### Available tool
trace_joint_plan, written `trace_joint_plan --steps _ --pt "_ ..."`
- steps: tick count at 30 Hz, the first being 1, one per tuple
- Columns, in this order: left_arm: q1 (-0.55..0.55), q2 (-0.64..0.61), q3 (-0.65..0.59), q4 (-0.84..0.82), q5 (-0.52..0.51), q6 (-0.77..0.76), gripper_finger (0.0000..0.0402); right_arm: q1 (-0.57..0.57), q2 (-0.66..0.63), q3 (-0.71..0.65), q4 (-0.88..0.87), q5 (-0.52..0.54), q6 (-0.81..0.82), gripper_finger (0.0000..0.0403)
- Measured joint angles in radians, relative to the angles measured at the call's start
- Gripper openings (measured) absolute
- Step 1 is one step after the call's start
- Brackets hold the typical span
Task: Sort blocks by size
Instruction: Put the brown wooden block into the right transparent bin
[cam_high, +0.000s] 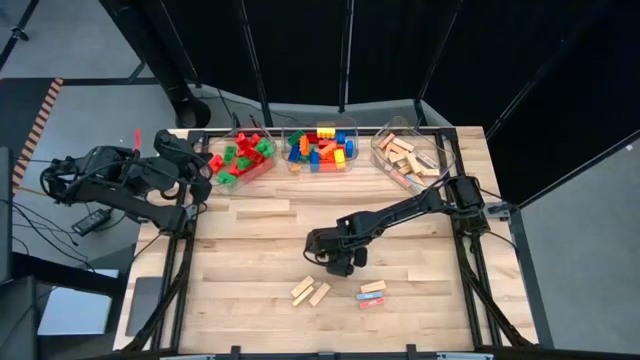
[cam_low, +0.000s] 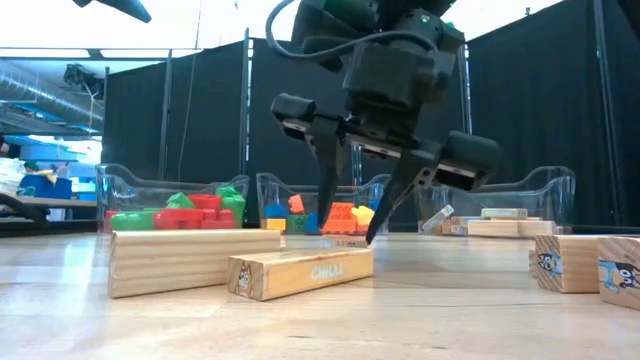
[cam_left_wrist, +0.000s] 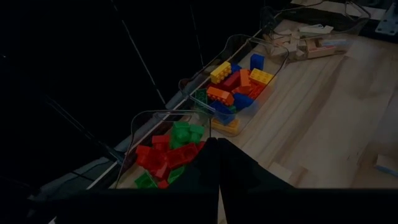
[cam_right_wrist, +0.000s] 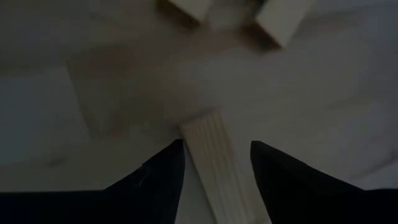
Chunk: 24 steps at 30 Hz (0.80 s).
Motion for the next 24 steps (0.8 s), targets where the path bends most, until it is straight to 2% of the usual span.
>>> trace_joint_plan --steps 4,15,18,22,24 --pt "0.0 0.0 0.0 0.0 0.0 0.0 0.0004 -0.003 0.0 -0.017 0.009 -0.053 0.0 0.019" --pt "0.0 0.0 0.0 0.001 0.0 -0.005 0.0004 -0.004 0.0 -0.072 0.056 -0.038 0.008 0.016" --pt "0.0 0.0 0.0 0.001 0.0 -0.008 0.0004 -0.003 -0.001 -0.072 0.059 0.003 0.023 0.0135" --pt "0.0 0.0 0.0 0.002 0.0 -0.008 0.0004 -0.004 -0.001 -0.072 0.075 0.046 0.062 0.0072" --pt "0.0 0.0 0.0 0.002 0.0 -0.009 0.0004 0.002 -0.001 -0.072 0.078 0.086 0.099 0.0072"
